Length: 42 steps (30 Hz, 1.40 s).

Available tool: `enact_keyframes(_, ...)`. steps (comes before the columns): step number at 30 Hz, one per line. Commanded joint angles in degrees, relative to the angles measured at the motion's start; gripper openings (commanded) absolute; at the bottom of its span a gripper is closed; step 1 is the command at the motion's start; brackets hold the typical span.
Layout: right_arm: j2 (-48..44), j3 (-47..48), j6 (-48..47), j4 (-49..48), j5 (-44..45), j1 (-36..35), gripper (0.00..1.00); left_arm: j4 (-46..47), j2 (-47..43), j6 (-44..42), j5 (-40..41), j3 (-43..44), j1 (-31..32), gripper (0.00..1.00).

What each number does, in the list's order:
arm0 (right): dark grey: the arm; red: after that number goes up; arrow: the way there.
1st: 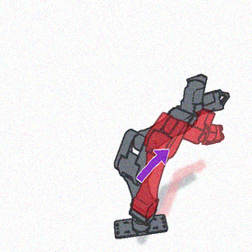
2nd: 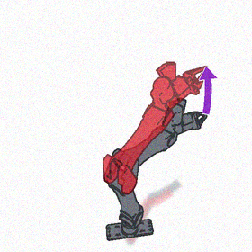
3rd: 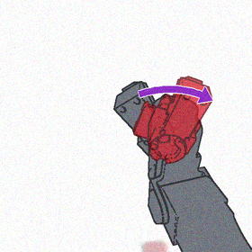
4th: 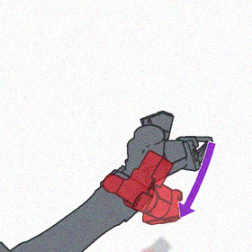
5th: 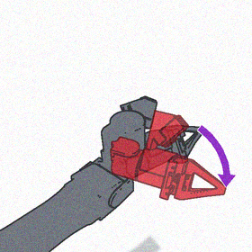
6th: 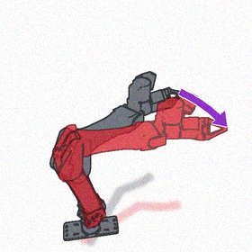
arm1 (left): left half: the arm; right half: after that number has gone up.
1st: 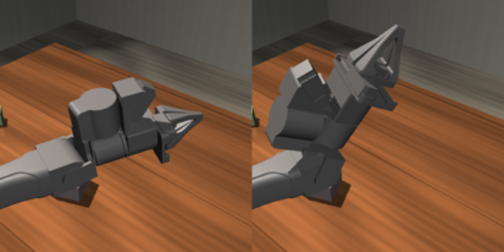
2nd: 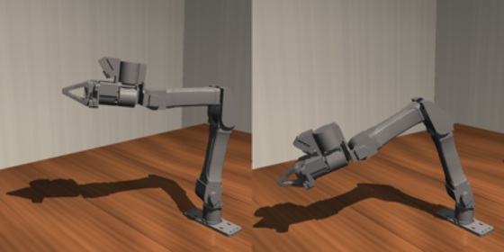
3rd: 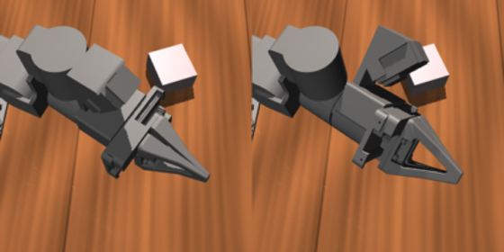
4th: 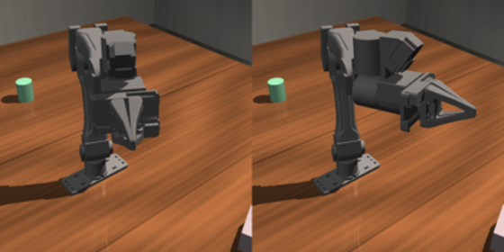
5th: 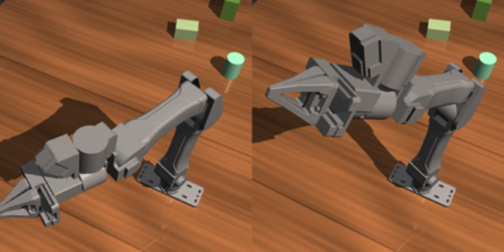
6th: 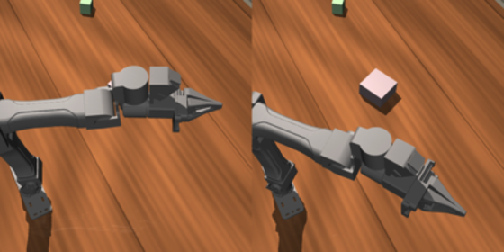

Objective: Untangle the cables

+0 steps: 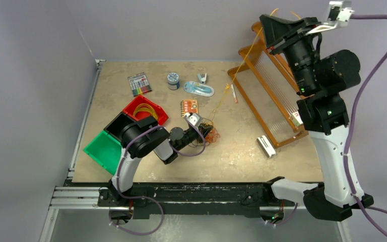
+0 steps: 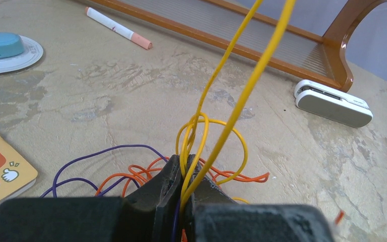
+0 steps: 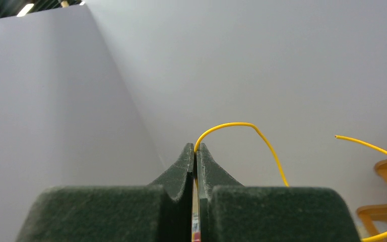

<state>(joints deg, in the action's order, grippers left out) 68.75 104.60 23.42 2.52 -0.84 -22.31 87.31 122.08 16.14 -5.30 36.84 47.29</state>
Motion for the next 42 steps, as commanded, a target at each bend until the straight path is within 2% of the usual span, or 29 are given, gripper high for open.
enact_keyframes(1,-1.90,4.33,-5.61,-2.49,6.54,0.33,0.00,9.17,1.68,1.41,-0.44,-0.23,0.00,0.00)
enact_keyframes(10,-2.67,8.89,-10.30,-4.42,12.31,0.36,0.00,9.55,2.95,1.67,-0.76,-0.71,0.00,0.00)
enact_keyframes(22,-0.26,12.28,-11.19,-3.46,11.58,0.30,0.00,10.83,3.24,2.03,-0.21,-1.81,-0.05,0.00)
enact_keyframes(27,-0.64,10.52,-11.21,-2.79,11.92,0.36,0.00,6.61,-1.12,2.45,-0.19,-1.64,0.00,0.00)
enact_keyframes(33,-2.53,5.77,-11.13,-3.73,12.95,0.28,0.00,0.52,-9.57,3.76,1.26,-2.26,0.00,0.28)
enact_keyframes(42,-2.35,0.71,-9.63,-3.49,11.72,0.28,0.00,-9.17,-23.11,1.43,-0.19,-3.40,0.09,0.48)
